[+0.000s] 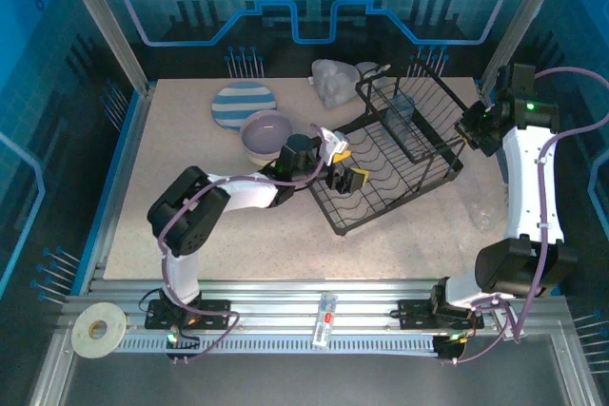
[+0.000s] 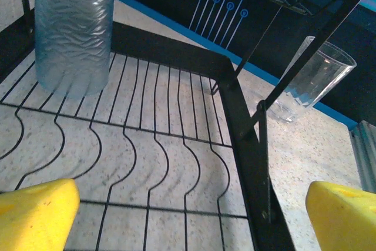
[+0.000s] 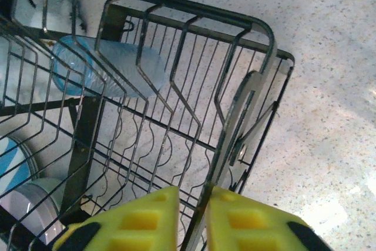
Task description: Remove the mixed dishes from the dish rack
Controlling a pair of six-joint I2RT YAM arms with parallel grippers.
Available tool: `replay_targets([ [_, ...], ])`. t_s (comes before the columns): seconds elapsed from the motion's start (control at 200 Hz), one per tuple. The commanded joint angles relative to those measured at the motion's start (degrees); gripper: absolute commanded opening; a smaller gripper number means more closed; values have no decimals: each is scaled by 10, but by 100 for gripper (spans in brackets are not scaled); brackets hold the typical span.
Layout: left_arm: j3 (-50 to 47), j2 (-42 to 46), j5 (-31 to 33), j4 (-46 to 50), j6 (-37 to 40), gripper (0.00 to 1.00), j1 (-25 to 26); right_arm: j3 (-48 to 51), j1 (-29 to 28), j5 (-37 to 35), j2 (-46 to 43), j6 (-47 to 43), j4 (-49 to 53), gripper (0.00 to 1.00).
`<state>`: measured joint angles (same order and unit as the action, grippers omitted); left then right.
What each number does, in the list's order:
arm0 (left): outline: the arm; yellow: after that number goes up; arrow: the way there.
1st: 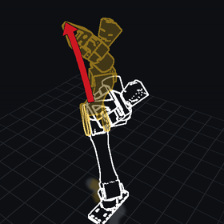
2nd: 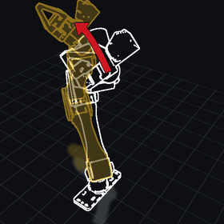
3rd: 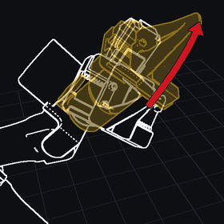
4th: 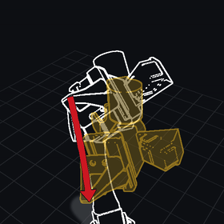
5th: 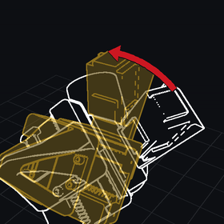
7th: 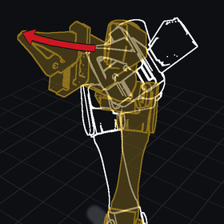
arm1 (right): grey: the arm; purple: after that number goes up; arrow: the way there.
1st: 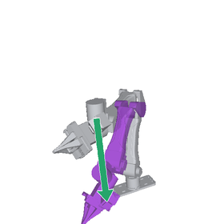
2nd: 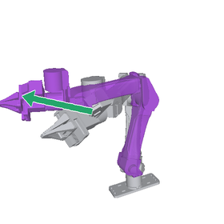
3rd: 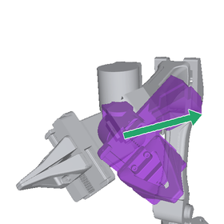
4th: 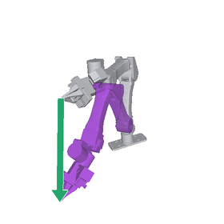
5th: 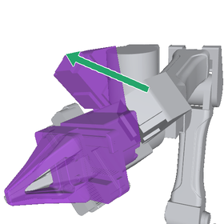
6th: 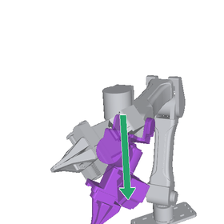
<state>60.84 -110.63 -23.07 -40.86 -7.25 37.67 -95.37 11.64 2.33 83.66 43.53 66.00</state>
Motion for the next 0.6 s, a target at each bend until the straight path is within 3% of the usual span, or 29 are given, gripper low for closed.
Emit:
replay_targets([
  [0.0,33,-45,20,-129,16,99,3,1,-8,28,1,-16,34,9],
  [0.08,59,-76,23,-143,16,99,3,-2,-7,40,2,-20,45,0],
  [0.595,144,-179,62,-174,23,99,23,-20,-11,126,-2,-39,138,0],
])
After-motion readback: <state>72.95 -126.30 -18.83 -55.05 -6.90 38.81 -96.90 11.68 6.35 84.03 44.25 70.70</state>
